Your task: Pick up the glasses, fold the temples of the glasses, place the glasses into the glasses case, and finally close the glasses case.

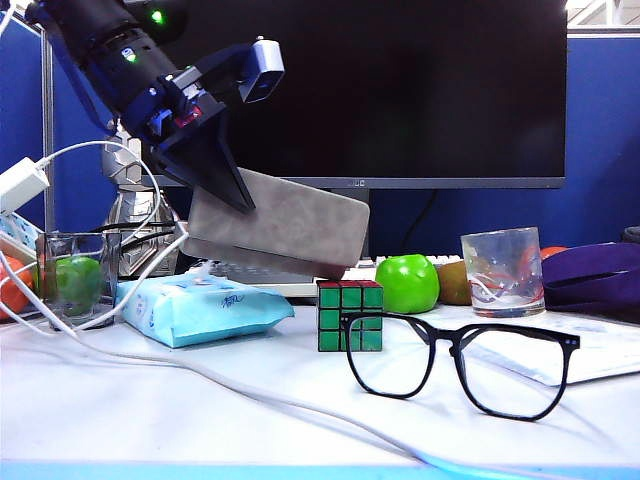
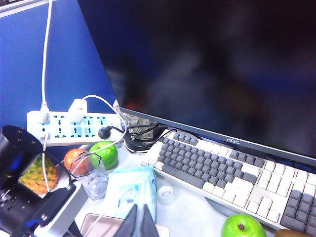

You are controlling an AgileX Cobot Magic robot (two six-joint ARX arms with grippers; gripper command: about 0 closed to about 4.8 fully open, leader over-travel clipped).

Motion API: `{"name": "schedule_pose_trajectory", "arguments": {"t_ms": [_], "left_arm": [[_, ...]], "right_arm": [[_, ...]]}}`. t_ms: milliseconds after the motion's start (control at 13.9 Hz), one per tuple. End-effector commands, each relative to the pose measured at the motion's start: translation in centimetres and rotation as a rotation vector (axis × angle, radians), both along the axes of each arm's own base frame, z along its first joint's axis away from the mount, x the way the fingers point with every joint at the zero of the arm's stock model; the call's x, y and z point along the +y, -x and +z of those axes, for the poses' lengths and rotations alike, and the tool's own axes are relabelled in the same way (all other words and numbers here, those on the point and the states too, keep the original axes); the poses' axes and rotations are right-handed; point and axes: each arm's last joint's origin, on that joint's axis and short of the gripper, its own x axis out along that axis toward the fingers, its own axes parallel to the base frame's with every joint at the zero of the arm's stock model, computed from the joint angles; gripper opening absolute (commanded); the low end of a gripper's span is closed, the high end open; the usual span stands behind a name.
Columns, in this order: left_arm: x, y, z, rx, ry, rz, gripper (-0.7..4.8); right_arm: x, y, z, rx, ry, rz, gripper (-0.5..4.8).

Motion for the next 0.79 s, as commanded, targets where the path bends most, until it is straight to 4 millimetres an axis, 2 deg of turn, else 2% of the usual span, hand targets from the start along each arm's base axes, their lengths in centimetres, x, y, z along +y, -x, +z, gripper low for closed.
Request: {"name": "schedule_pose_trajectory", "arguments": {"t_ms": [72,144,217,289,433,722,794], "left_arm": [[0.6,0.7,0.8,-0.003,-0.023,0.003,-0.06],[0.9,1.0,1.5,-0.015,-0.018,0.005,-0.06],[1.8,1.7,2.9,-0.042,0.001,0.021,-0.06],[2.4,2.8,3.8,-0.04,-0.008,0.012,-0.06],[2.8,4.3,3.3,0.112,-0.015,-0.058,-0.06],[2.9,4.8,2.8,0.175,-0.047,-0.076,-0.06],[2.9,4.7,1.2,0.226,-0.064,-0.079,-0.06]], "right_arm": [[0.0,0.1,0.3,-0.018,-0.001,0.007,-0.05],[0.0,0.1,0.3,-0.02,0.001,0.008,-0.05],[0.0,0.1,0.3,-0.019,0.002,0.007,-0.05],[0.0,0.1,0.3,-0.019,0.001,0.007,-0.05],[0.0,0.1,0.3,-0.019,0.001,0.008,-0.05],[0.0,0.1,0.3,-0.019,0.001,0.008,-0.05],[0.0,0.1,0.3,-0.018,0.001,0.008,-0.05]]}}
